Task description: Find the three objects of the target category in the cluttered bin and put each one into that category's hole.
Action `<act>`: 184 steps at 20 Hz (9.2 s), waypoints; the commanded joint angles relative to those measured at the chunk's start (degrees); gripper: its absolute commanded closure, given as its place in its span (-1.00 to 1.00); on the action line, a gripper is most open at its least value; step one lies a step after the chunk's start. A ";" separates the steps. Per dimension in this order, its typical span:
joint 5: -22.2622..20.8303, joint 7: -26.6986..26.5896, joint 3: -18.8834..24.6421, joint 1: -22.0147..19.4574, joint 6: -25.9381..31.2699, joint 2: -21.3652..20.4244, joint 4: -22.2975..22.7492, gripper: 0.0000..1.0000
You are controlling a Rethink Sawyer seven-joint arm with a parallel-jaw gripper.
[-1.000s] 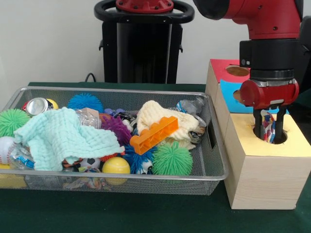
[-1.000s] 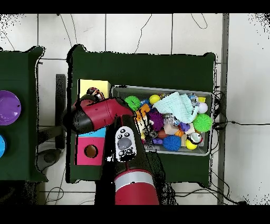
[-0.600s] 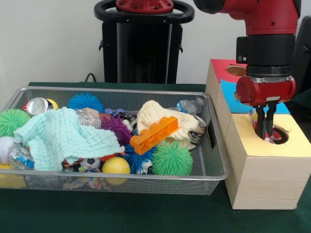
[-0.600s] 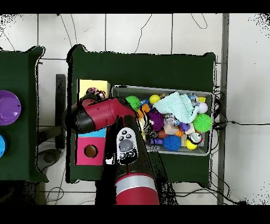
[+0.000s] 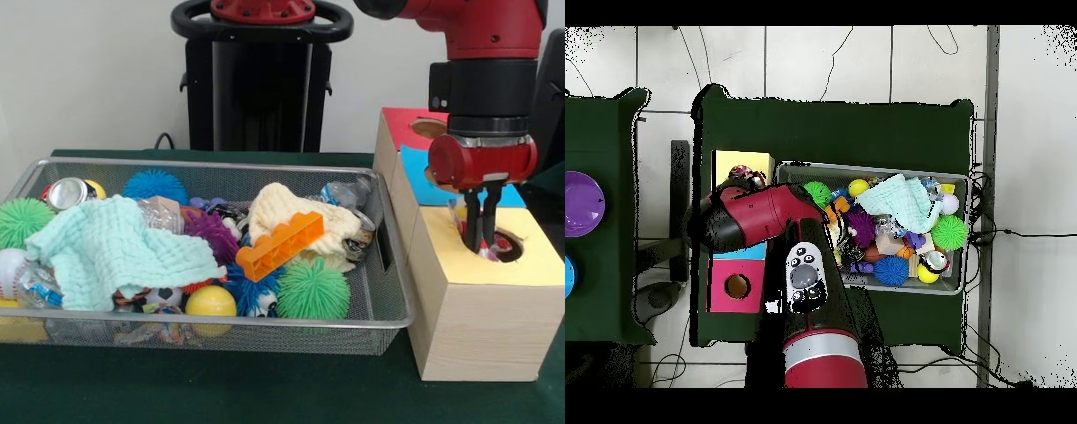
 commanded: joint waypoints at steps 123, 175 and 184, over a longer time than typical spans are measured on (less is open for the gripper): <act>-1.66 2.02 10.85 -8.93 0.68 -3.07 4.70 1.00; -7.60 3.41 -2.94 -5.61 13.27 -9.67 6.00 -1.00; -3.19 4.99 -0.05 -12.14 8.33 -12.35 9.70 -1.00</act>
